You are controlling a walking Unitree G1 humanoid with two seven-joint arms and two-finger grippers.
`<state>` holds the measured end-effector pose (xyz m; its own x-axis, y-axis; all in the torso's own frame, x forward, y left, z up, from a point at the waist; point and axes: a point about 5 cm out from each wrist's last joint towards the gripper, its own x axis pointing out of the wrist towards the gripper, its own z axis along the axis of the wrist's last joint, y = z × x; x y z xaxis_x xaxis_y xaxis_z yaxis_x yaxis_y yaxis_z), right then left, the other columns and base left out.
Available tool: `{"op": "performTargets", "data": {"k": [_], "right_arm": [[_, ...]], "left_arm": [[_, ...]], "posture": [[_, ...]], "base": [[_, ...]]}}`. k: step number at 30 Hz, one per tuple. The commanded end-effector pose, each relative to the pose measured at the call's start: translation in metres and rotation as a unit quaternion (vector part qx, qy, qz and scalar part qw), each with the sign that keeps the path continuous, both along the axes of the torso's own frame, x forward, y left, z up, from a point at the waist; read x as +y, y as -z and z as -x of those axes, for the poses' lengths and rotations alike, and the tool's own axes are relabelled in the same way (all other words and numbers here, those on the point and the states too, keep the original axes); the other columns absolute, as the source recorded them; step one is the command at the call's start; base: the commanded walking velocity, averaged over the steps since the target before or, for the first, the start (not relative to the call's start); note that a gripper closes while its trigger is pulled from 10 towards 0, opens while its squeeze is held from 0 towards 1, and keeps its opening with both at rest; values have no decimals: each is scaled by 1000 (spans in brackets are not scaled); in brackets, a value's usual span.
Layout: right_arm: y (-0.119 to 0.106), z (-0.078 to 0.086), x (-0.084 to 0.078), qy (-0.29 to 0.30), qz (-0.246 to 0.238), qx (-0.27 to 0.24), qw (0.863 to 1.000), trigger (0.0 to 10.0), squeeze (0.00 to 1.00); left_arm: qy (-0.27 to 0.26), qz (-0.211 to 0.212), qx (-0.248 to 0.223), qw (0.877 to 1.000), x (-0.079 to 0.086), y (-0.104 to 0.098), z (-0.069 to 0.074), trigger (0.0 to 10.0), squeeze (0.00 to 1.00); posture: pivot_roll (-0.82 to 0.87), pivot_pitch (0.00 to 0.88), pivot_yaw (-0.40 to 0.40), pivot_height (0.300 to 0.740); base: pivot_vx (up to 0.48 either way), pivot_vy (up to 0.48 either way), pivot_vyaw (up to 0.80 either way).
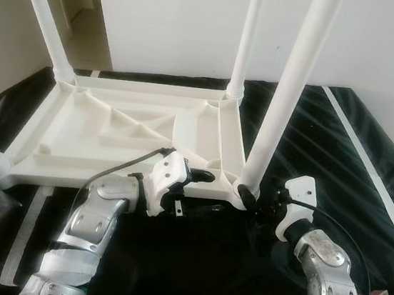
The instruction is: Building children table
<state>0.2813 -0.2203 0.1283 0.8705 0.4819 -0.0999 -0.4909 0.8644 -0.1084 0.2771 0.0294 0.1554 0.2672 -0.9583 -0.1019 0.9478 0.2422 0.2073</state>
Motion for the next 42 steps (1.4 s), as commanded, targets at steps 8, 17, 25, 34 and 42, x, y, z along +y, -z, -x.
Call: {"op": "performTargets", "data": {"k": [8,17,25,34,42], "right_arm": [[-9,-32,9,-74,39,-4,996,10000,0],[-5,-40,18,-130,55,11,990,0,0],[9,-34,9,-124,58,33,990,0,0],[11,-32,0,-61,35,34,997,10000,0],[12,-30,-1,37,24,20,999,10000,0]], "left_arm": [[-36,20,-23,999,-6,-3,1,10000,0],[-51,14,-28,998,-5,-2,2,10000,0],[-78,3,-53,996,-4,0,-1,10000,0],[-89,0,-51,995,-3,4,-1,10000,0],[-98,5,-68,993,-5,3,-2,10000,0]], "posture": [[5,0,-40,740],[28,0,-61,740],[27,0,-63,740],[0,0,-49,740],[-13,0,-45,740]], "base": [[0,0,0],[0,0,0],[0,0,0],[0,0,0],[0,0,0]]}}
